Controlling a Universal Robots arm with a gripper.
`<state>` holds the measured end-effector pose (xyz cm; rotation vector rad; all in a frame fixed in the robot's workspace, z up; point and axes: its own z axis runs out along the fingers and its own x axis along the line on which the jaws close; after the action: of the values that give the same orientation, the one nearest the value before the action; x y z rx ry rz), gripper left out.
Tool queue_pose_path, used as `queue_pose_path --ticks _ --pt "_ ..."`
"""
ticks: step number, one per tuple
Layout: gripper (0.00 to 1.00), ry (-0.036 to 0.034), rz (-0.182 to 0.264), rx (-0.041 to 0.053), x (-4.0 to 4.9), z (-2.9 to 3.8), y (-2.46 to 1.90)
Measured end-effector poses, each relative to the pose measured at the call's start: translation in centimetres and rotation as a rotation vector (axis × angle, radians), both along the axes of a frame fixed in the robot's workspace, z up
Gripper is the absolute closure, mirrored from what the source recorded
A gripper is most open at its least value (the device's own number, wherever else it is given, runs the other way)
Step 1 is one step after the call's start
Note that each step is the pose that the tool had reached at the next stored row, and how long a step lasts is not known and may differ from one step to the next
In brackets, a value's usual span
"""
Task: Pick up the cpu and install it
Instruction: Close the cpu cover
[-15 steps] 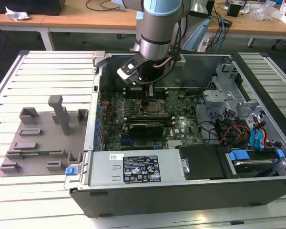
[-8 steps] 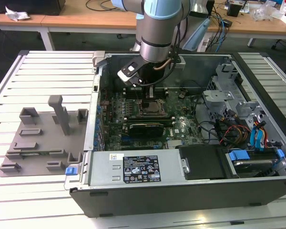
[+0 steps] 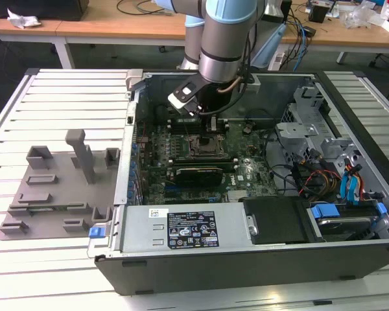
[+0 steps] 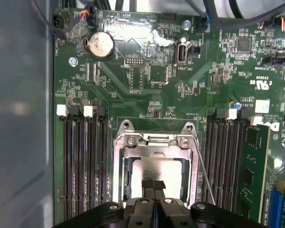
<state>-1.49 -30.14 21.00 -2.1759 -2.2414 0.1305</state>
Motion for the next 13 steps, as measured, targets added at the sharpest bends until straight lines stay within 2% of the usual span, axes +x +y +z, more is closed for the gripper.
queue_pose_path --ticks 8,13 --pt "0.89 0.0000 0.000 0.0001 0.38 0.82 0.01" --pt "0.89 0.0000 0.000 0.0000 0.45 1.12 0.00"
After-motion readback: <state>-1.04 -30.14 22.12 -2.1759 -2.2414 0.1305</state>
